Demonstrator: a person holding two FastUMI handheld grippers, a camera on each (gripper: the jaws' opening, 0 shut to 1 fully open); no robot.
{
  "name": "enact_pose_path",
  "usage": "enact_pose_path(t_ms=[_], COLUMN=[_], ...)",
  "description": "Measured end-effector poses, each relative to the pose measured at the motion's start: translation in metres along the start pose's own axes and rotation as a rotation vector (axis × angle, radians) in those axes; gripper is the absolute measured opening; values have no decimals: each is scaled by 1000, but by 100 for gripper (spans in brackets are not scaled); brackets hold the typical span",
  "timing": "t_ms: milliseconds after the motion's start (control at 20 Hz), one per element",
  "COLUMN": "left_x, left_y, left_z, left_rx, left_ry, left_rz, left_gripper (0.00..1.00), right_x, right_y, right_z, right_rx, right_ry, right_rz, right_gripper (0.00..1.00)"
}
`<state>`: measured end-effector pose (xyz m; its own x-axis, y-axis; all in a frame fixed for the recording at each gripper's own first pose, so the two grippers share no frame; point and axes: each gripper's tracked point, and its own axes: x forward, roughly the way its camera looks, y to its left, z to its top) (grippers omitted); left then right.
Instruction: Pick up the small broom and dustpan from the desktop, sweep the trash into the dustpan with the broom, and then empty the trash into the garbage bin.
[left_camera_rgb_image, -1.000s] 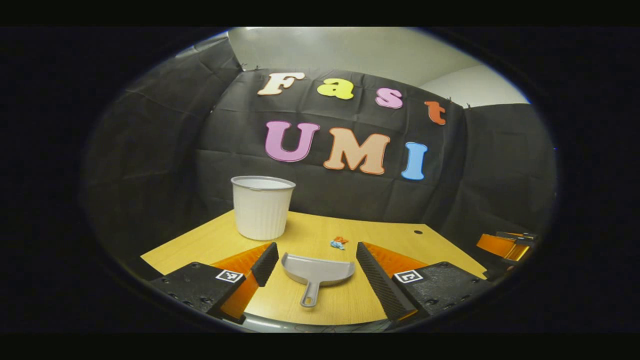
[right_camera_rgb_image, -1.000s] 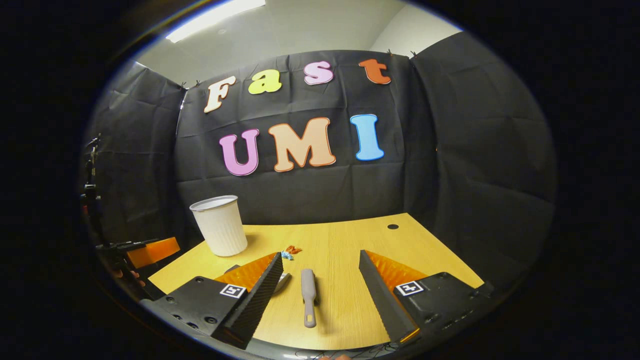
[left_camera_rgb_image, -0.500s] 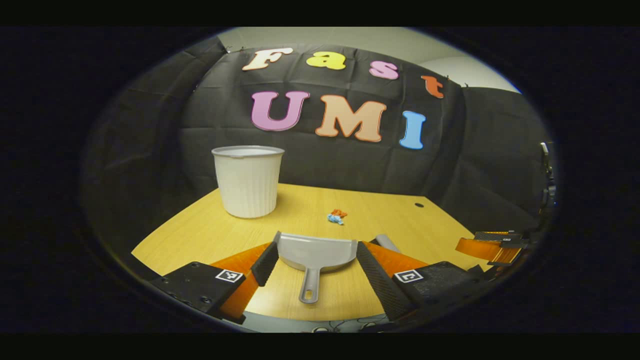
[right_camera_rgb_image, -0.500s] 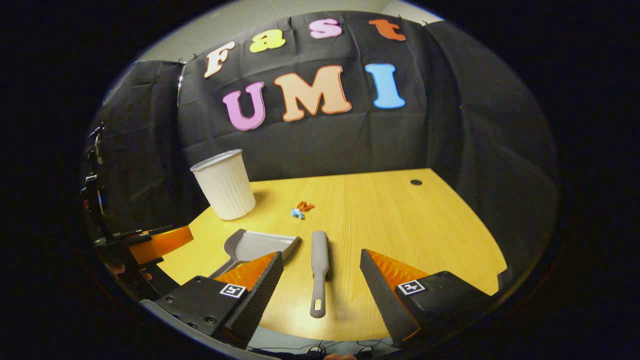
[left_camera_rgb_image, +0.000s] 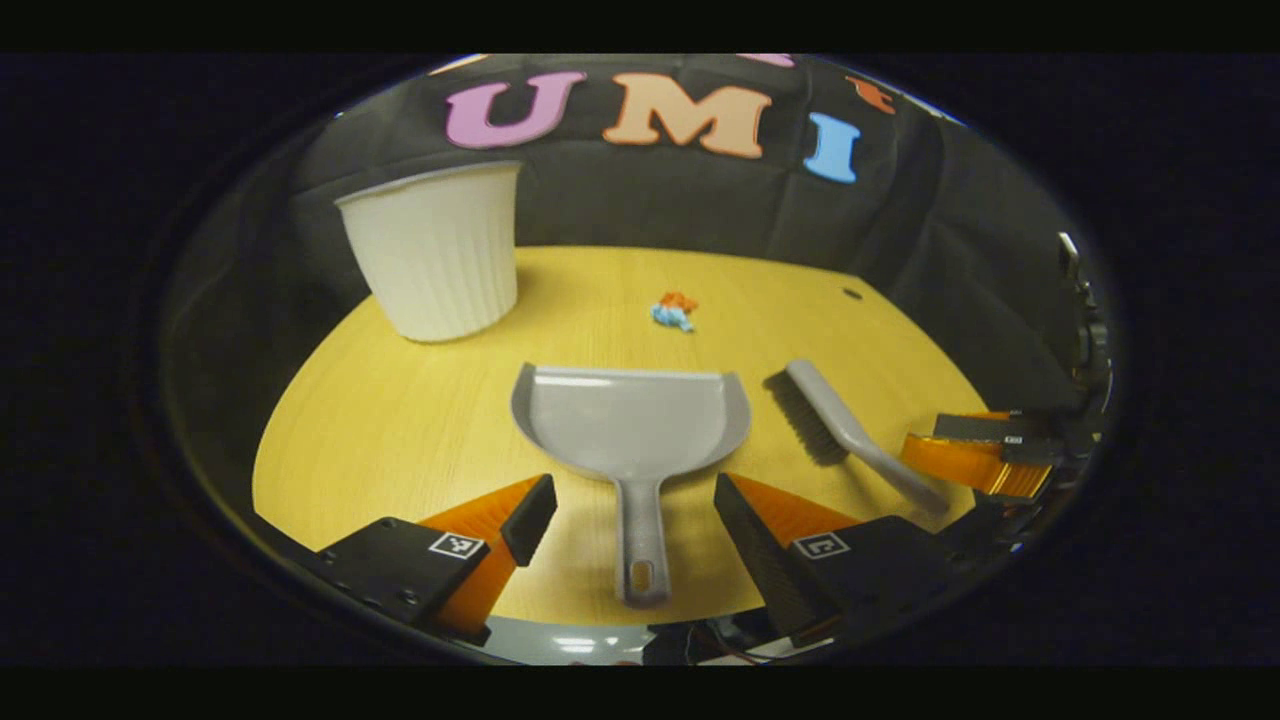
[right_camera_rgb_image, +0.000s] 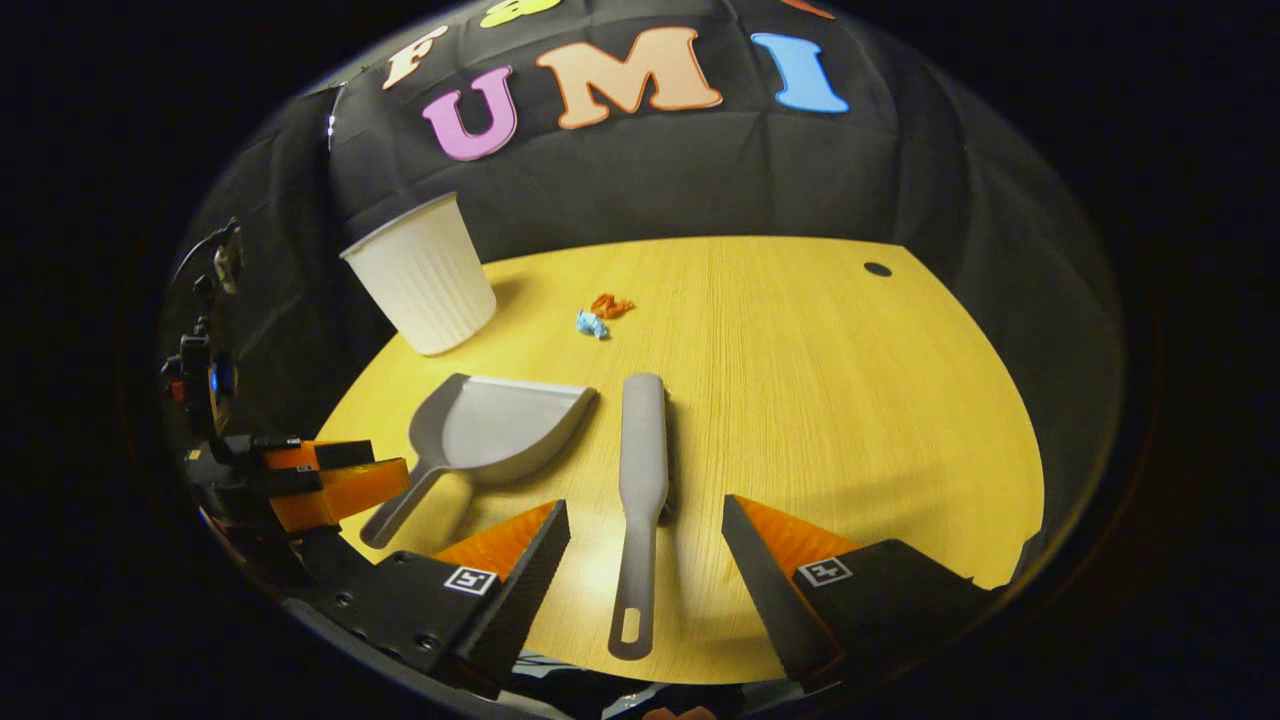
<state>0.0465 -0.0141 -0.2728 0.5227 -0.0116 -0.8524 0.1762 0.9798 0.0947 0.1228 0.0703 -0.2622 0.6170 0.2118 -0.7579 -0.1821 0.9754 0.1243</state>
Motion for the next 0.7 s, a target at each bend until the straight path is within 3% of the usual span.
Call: enact_pose_path(t_ms=[300,500,550,700], left_x=[27,39,41,48], left_y=[-8,1,2,3], left_z=[-17,-28,-31,-38], left_rx=[76,102,99,78], left_ry=[160,213,226,264], left_rz=[-22,12,15,19], left_gripper=[95,95,95,95], right_x=[18,29,33,45], right_y=[-8,-10,-11,-8], right_z=[-10,-18,-20,-24], right_rx=[-17,-25,-26,-20], right_ry=[83,126,136,166], right_rz=[-21,-29,-32,-32], right_gripper=[93,93,88,93])
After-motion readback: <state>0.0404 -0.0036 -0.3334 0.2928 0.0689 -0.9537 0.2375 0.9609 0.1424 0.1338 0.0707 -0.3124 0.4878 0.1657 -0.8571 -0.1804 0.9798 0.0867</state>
